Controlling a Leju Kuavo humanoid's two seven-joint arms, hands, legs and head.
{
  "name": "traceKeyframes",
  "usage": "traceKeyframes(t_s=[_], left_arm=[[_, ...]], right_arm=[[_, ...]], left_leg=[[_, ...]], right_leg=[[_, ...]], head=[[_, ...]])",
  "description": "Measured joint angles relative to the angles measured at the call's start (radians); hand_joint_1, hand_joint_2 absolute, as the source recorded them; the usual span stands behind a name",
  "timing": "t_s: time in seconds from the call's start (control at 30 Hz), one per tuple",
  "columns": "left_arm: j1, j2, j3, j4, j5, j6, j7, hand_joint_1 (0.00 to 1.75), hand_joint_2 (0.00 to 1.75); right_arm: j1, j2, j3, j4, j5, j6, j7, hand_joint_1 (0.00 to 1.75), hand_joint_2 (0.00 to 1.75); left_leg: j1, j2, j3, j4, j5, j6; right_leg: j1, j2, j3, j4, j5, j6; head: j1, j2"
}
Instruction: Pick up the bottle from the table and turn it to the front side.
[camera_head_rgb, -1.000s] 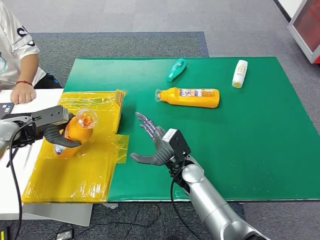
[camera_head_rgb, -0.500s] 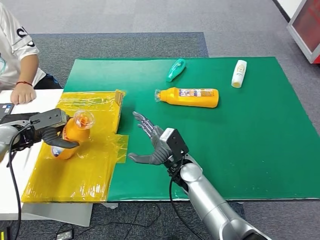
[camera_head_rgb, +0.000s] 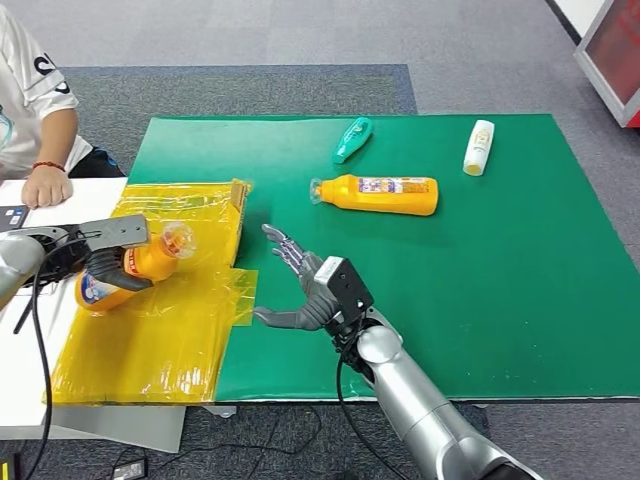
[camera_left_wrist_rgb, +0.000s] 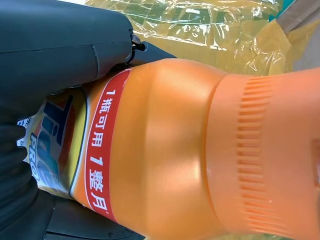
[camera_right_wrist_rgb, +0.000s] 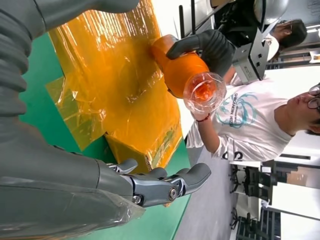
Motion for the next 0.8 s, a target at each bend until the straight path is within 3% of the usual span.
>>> traceKeyframes(t_s=[0.3,0.8], left_arm=[[-0.032,-0.043,-0.045,0.030,-0.068,0.049,0.040,1.75,1.75],[-0.084,-0.115,-0.095,0.043,-0.067,0.046,0.041,1.75,1.75]], right_arm=[[0.001,0.002,0.000,0.004,0.006,-0.005,-0.001,0.00,1.75],[0.014,0.004,-0.001,0.019,0.015,-0.010,-0.006,0.00,1.75]], left_leg=[[0.000,0.000,-0.001,0.000,0.000,0.000],[0.000,0.000,-0.001,0.000,0.000,0.000]], right_leg=[[0.000,0.000,-0.001,0.000,0.000,0.000],[0.000,0.000,-0.001,0.000,0.000,0.000]], head=[[0.000,0.000],[0.000,0.000]])
